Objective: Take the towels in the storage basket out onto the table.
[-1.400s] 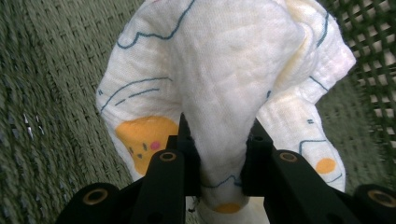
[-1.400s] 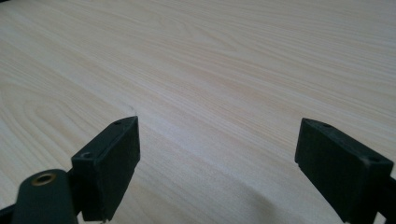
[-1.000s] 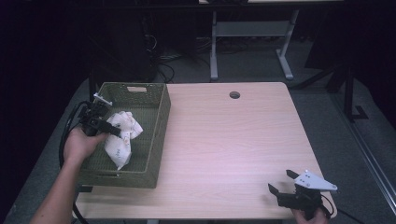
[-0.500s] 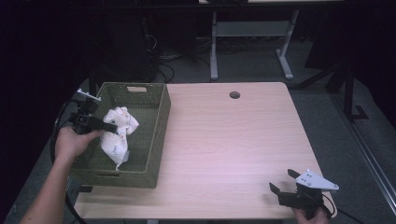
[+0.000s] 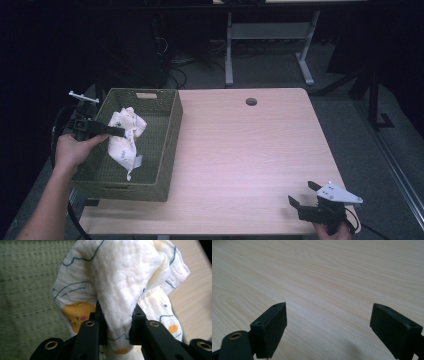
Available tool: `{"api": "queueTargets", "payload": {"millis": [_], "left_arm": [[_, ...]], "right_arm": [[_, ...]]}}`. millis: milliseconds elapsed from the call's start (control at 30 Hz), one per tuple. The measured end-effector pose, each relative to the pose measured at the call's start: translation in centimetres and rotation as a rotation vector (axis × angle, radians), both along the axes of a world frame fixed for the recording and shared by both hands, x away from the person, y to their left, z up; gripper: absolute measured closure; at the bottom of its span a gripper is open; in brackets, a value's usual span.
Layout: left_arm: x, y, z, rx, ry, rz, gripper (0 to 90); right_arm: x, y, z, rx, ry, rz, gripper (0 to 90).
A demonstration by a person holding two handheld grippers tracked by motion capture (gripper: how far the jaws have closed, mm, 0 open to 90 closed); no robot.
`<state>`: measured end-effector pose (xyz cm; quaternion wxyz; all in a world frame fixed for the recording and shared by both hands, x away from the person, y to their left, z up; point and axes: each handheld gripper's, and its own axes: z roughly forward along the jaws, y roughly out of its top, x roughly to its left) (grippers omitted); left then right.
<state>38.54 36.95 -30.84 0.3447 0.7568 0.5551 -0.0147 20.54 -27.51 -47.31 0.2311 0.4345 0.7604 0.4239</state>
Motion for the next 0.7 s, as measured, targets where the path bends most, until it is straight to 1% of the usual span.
{"api": "queueTargets", "payload": {"millis": [33,100,200,267,333,433,467,533,667,700], "left_arm": [[0.0,0.0,0.1,-0.015,-0.003,0.005,73.6],[0.0,0.0,0.3,-0.02,-0.004,0.014,73.4],[0.1,0.0,0.5,-0.067,-0.005,0.017,73.4],[0.1,-0.1,0.6,-0.085,-0.006,0.008,73.4],[0.1,-0.1,0.7,-0.131,-0.003,0.001,73.3],[0.1,-0.1,0.8,-0.239,-0.006,-0.011,73.3],[0.1,-0.1,0.8,-0.259,-0.007,-0.014,73.3],[0.1,-0.4,0.9,-0.273,-0.011,-0.02,73.3],[0.2,-1.0,1.0,-0.317,-0.017,-0.041,73.3],[0.2,-1.1,1.0,-0.334,-0.019,-0.05,73.2]], "right_arm": [[0.0,0.0,0.0,0.0,0.003,0.001,13.6],[0.0,0.0,0.0,-0.002,0.001,0.006,13.6],[0.0,0.0,0.1,0.003,-0.001,0.004,13.6],[0.0,0.0,0.1,0.004,-0.002,0.003,13.6],[0.0,0.0,0.1,0.004,-0.001,0.003,13.6],[0.0,0.0,0.1,0.007,-0.002,0.003,13.6],[0.0,-0.1,0.1,0.008,-0.003,0.003,13.6],[0.0,-0.1,0.1,0.006,-0.007,0.006,13.6],[0.0,-0.2,0.2,0.008,-0.009,0.005,13.6],[-0.1,-0.2,0.2,0.009,-0.009,0.005,13.6]]}}
